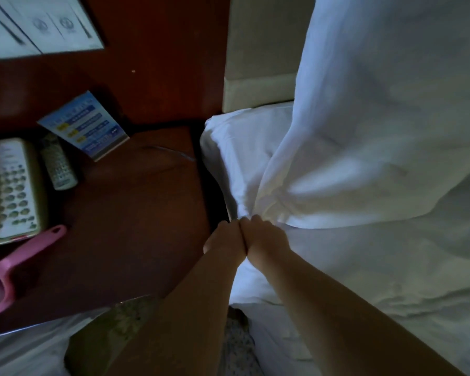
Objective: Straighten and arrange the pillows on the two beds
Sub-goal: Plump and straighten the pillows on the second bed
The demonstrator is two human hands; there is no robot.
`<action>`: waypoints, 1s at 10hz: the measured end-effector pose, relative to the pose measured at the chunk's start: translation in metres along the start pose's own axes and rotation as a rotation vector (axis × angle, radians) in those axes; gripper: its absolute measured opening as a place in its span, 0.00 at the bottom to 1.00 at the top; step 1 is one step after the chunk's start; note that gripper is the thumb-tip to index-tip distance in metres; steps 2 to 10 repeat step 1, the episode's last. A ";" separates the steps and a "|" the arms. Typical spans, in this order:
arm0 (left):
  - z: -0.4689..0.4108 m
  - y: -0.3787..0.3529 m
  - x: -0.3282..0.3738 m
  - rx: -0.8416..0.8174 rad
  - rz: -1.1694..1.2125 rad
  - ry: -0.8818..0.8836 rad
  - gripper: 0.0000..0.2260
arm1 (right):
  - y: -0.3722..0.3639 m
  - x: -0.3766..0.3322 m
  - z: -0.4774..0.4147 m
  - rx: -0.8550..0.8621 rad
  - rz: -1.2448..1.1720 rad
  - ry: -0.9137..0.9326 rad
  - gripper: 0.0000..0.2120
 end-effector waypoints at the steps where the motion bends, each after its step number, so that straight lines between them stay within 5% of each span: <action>1: 0.021 0.020 -0.013 0.045 -0.083 -0.025 0.15 | 0.013 -0.027 0.019 0.009 -0.026 0.069 0.17; 10: 0.021 0.020 -0.013 0.045 -0.083 -0.025 0.15 | 0.013 -0.027 0.019 0.009 -0.026 0.069 0.17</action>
Point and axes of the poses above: each hand's wrist, its own z-axis away from the middle knuckle, its own y-axis out of the back of the hand, x = y × z, the point moved 9 cm from there along -z, towards the middle knuckle, and after that the axes turned 14 degrees about -z, right-handed, at the moved point
